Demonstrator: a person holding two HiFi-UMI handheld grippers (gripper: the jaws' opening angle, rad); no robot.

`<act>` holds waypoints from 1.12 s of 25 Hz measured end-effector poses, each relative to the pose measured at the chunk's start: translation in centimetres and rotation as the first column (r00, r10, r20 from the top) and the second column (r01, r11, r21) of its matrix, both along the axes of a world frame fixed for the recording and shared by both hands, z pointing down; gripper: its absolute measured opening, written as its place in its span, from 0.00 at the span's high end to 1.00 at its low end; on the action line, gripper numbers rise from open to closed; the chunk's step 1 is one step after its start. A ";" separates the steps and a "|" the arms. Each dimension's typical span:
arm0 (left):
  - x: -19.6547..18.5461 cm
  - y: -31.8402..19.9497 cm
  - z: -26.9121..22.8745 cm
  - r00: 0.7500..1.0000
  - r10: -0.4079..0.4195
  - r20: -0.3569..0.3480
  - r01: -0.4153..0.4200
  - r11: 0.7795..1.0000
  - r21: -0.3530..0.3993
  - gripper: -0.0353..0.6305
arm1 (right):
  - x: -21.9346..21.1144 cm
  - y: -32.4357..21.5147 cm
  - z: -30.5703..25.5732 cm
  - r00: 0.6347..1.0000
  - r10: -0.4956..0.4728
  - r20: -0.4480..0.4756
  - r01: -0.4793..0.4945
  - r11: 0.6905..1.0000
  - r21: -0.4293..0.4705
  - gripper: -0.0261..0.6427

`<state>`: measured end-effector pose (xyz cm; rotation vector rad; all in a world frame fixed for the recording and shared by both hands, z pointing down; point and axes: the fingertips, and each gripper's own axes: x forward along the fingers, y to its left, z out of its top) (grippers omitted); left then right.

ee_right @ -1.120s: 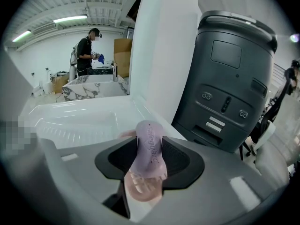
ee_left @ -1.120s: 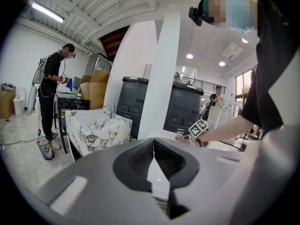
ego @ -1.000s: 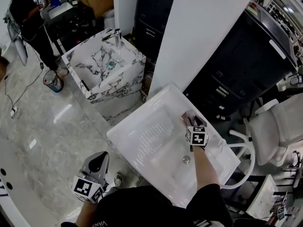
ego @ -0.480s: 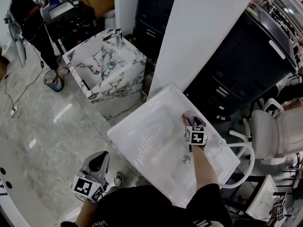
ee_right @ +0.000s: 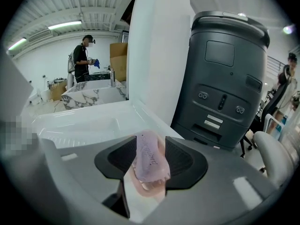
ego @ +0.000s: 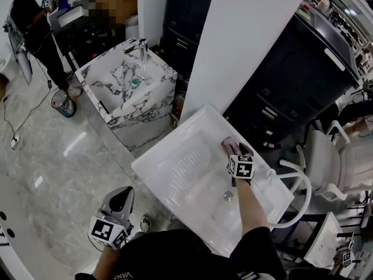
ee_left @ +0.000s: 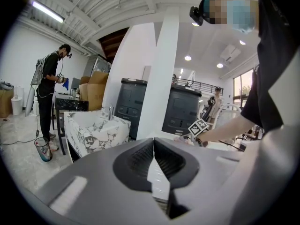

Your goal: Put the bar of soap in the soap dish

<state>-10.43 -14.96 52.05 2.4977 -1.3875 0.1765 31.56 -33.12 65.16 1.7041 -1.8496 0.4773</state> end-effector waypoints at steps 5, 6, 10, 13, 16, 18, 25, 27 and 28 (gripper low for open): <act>-0.1 0.0 -0.3 1.000 0.014 -0.010 -0.014 1.000 0.013 0.87 | -0.1 0.7 -1.1 0.999 0.025 0.033 -0.026 0.999 0.029 0.71; -0.2 0.0 -0.2 1.000 0.018 -0.011 -0.017 1.000 0.011 0.87 | -0.1 0.8 -1.4 0.999 0.032 0.039 -0.034 0.999 0.039 0.71; -0.1 -0.1 -0.4 0.999 0.039 -0.021 -0.039 0.999 0.021 0.87 | -0.4 1.5 -2.7 0.995 0.065 0.074 -0.071 0.994 0.078 0.71; 0.2 -0.4 -0.8 0.998 0.064 -0.027 -0.064 0.997 0.031 0.87 | -0.8 2.3 -3.9 0.990 0.092 0.109 -0.104 0.988 0.110 0.73; 0.7 -0.4 -1.1 0.995 0.097 -0.033 -0.095 0.994 0.043 0.87 | -1.3 3.3 -5.5 0.984 0.110 0.137 -0.131 0.979 0.156 0.82; 1.1 -0.5 -1.2 0.992 0.119 -0.039 -0.117 0.992 0.053 0.87 | -1.6 4.1 -6.5 0.979 0.122 0.162 -0.152 0.970 0.187 0.88; 2.2 -0.1 -1.2 0.978 0.201 -0.054 -0.196 0.977 0.080 0.87 | -3.1 7.8 -9.7 0.960 0.140 0.241 -0.208 0.935 0.286 0.96; 2.4 0.0 -1.2 0.972 0.227 -0.058 -0.222 0.971 0.088 0.87 | -3.4 9.0 -10.6 0.953 0.149 0.264 -0.230 0.923 0.310 0.96; 2.5 0.1 -1.3 0.969 0.238 -0.059 -0.232 0.968 0.092 0.87 | -3.5 9.7 -11.0 0.949 0.153 0.276 -0.241 0.917 0.319 0.96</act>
